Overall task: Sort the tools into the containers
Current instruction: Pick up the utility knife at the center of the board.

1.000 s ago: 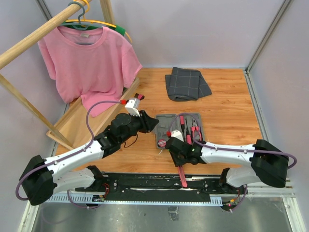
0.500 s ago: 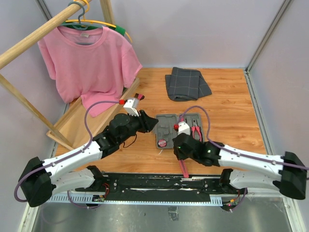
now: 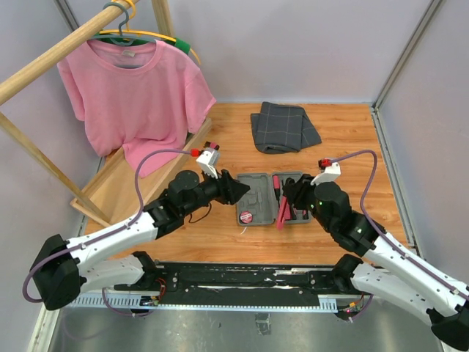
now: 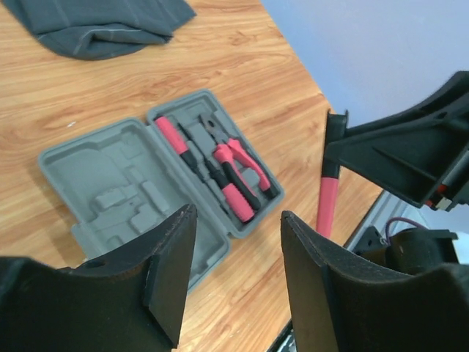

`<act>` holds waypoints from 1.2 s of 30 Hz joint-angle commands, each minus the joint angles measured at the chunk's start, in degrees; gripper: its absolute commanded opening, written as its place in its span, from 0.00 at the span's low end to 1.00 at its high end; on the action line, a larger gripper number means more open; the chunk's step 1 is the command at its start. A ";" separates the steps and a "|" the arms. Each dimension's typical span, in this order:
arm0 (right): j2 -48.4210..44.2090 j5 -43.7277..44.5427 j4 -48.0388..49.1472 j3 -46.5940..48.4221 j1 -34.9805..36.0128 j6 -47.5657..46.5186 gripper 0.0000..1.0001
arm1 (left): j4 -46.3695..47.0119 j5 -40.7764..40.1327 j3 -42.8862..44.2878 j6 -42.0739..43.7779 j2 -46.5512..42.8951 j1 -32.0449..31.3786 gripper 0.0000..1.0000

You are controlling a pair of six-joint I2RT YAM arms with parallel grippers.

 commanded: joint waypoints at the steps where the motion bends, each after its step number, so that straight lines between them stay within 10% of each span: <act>1: -1.15 0.15 4.29 0.48 -1.20 7.46 0.01 | 2.21 1.22 4.61 4.10 2.76 -4.07 0.55; 36: -7.86 5.31 8.52 -1.46 -1.25 16.89 0.02 | 2.22 2.85 11.12 7.87 16.57 -14.77 0.47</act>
